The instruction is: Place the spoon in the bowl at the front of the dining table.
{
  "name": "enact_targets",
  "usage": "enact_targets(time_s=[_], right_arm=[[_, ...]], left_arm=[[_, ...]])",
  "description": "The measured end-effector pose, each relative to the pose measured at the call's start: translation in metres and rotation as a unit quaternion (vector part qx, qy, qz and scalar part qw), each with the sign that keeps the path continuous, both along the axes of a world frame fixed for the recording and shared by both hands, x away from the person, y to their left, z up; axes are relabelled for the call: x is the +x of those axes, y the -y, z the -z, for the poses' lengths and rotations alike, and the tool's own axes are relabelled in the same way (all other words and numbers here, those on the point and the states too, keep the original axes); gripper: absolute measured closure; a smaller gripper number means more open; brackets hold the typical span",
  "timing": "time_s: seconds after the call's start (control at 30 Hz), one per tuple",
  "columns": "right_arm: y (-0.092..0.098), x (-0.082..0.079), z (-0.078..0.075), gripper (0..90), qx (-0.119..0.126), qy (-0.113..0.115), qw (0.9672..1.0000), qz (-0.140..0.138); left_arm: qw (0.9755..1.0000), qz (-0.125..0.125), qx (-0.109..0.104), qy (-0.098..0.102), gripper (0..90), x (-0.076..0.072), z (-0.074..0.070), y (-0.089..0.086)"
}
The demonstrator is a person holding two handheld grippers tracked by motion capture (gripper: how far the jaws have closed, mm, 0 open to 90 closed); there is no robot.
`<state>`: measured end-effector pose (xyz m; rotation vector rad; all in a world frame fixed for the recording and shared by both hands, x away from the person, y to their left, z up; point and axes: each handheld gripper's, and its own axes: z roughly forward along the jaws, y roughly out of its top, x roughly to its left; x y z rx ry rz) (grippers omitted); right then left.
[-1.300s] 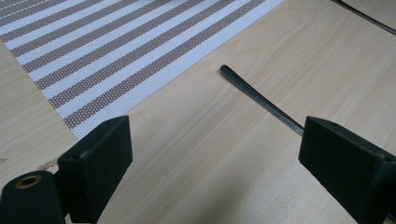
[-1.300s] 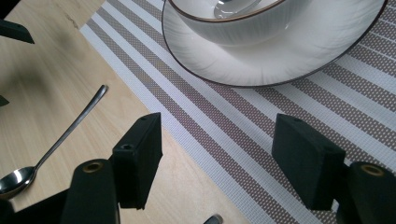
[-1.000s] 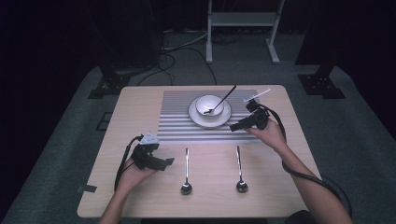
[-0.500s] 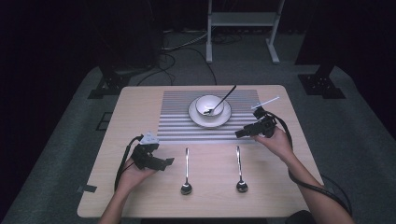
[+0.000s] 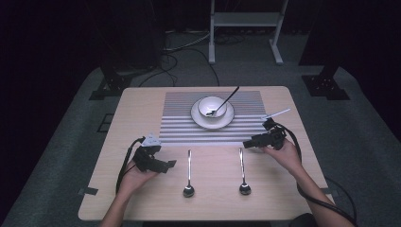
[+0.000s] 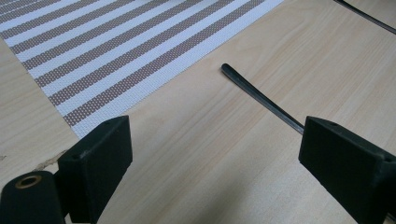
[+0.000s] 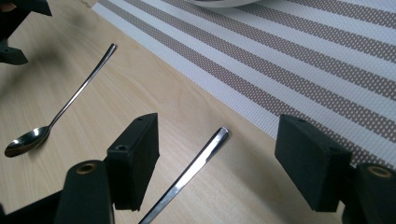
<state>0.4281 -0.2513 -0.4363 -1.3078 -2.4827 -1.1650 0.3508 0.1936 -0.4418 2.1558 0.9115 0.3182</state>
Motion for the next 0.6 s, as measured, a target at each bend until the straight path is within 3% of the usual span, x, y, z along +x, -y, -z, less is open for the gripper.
enact_targets(time_s=[0.6], right_arm=[[0.012,-0.026,0.007,28.2,0.010,0.009,0.9999,0.009]], left_arm=[[1.0000,0.000,-0.004,-0.004,8.6,0.000,0.000,0.000]])
